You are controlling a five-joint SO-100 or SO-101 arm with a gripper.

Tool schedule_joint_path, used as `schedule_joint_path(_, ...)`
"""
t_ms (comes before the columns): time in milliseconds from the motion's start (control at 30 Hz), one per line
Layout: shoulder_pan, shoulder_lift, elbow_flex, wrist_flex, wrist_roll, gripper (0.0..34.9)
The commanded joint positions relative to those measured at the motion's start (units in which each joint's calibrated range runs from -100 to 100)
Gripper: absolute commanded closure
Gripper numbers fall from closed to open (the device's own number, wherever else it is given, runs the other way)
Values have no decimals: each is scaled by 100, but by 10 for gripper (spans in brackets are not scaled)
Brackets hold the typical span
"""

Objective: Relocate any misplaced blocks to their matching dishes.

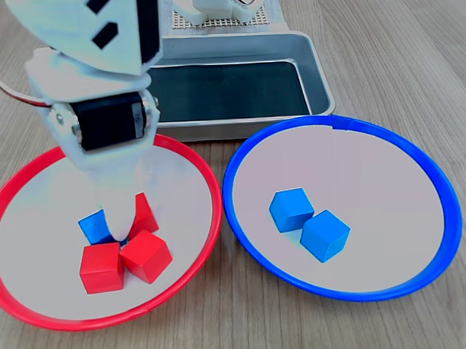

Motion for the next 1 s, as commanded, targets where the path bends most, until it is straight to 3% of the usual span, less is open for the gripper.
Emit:
schedule_joint_path(0, -50, -36, -276, 29, 29, 239)
schedule_joint_path(967, 157, 356, -695, -194, 225, 250)
